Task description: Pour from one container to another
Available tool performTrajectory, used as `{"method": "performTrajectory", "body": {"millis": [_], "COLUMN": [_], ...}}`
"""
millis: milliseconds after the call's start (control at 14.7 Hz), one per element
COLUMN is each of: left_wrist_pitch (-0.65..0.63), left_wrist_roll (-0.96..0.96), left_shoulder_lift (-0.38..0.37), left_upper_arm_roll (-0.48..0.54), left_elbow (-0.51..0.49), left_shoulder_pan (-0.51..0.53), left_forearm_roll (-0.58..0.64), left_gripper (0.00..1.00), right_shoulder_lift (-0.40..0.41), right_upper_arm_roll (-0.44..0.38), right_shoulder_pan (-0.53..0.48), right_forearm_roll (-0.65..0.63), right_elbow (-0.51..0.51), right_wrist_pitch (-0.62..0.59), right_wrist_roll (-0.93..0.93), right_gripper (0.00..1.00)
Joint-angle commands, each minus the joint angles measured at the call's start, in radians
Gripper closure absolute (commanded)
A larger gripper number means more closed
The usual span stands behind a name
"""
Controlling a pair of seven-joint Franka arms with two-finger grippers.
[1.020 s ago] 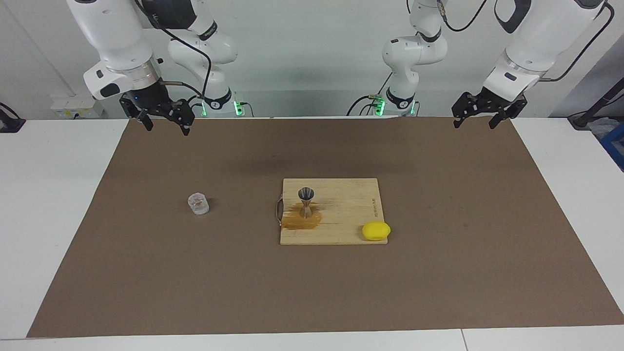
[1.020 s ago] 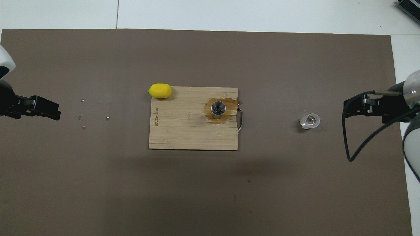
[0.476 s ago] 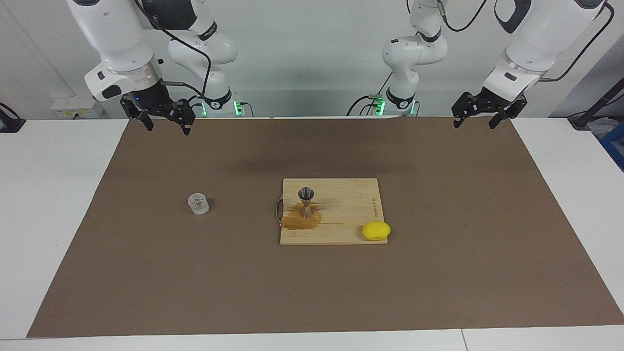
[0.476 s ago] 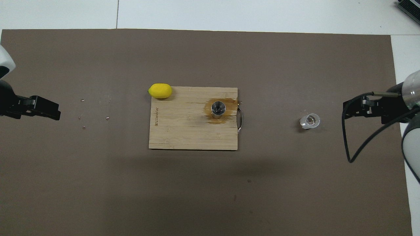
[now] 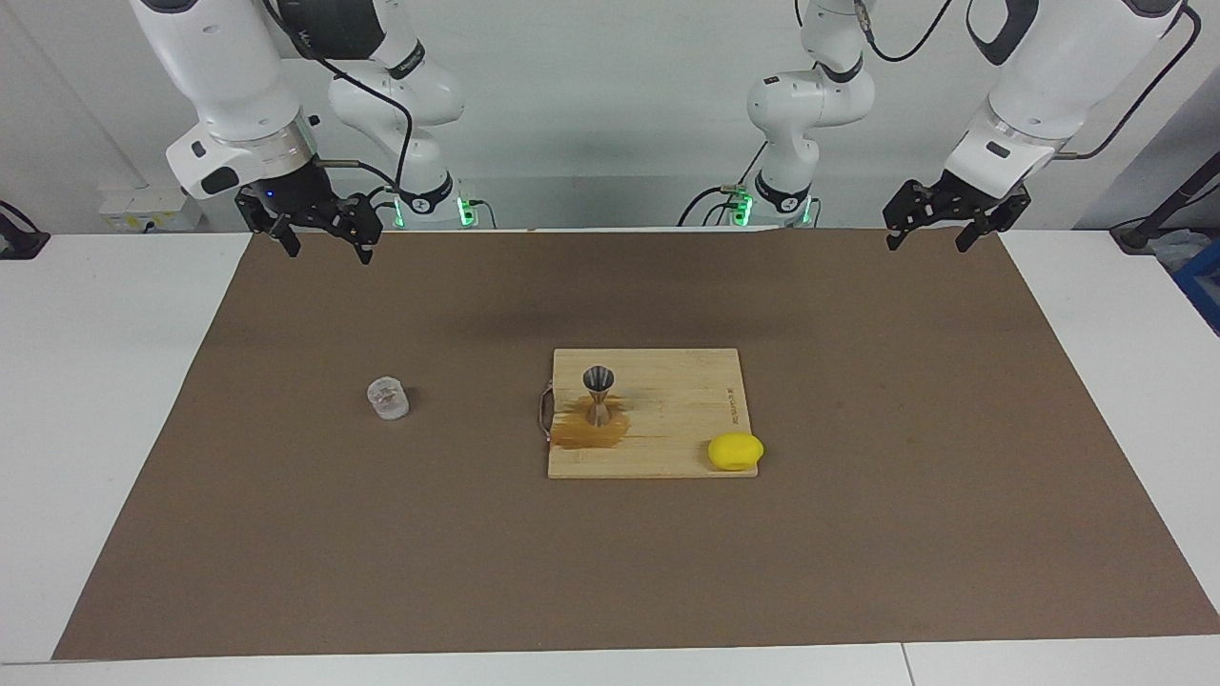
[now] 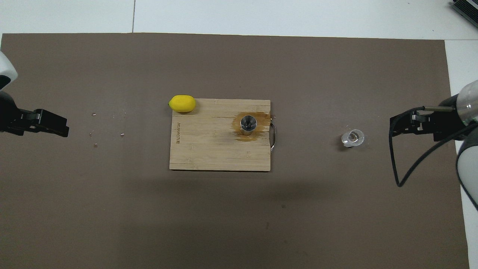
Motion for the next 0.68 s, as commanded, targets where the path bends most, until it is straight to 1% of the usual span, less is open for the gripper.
{"method": "performTrajectory", "body": {"millis": [0,612], "left_wrist_pitch": [-0.008,-0.008], "left_wrist_roll": [-0.007,-0.007], "left_shoulder_lift": [-0.023,-0.023], "left_upper_arm_roll": [-0.002,-0.002], "left_elbow": [-0.021,-0.021], "left_shoulder_pan": [0.006,0.006], "left_forearm_roll": [-0.004,-0.004], "left_gripper": [0.0,0.0], "right_shoulder_lift": [-0.032,-0.039], "right_upper_arm_roll": [0.005,0.005], "right_shoulder_pan": [-0.015,-0.014], "right_forearm_roll": [0.022,0.022], "right_elbow": [-0.038,-0.052], "right_wrist_pitch": [-0.006,0.003], "right_wrist_roll": [-0.037,-0.052], "right_gripper": [0.0,0.0]}}
